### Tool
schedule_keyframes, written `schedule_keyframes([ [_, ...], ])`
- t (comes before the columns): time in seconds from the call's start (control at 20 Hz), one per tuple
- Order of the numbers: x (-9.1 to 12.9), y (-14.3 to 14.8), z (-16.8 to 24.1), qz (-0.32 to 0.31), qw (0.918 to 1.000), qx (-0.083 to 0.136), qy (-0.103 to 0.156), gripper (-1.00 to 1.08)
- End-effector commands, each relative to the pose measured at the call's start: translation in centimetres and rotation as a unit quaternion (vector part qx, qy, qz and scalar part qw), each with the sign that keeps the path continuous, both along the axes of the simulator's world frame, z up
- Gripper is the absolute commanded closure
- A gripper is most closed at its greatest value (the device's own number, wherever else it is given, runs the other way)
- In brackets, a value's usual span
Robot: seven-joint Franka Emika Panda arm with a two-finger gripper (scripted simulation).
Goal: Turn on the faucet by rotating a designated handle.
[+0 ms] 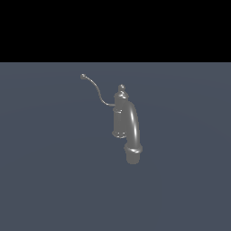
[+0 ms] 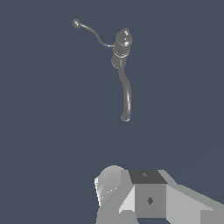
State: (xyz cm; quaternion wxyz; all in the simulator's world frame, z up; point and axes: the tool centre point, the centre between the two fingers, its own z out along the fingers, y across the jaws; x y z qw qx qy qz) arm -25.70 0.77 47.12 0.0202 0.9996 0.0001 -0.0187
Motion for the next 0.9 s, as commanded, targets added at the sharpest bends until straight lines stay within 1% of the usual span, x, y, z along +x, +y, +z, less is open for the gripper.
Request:
schedule_keyframes([
  [0.0, 0.00, 0.00, 0.00, 0.000, 1.0000, 0.000, 0.000, 1.08],
  [0.45, 0.41, 0.10, 0.92, 0.003, 0.9998, -0.013, -0.016, 1.08],
  [0.85, 0.75, 0.17, 0.84, -0.004, 0.9998, -0.011, -0.016, 1.08],
])
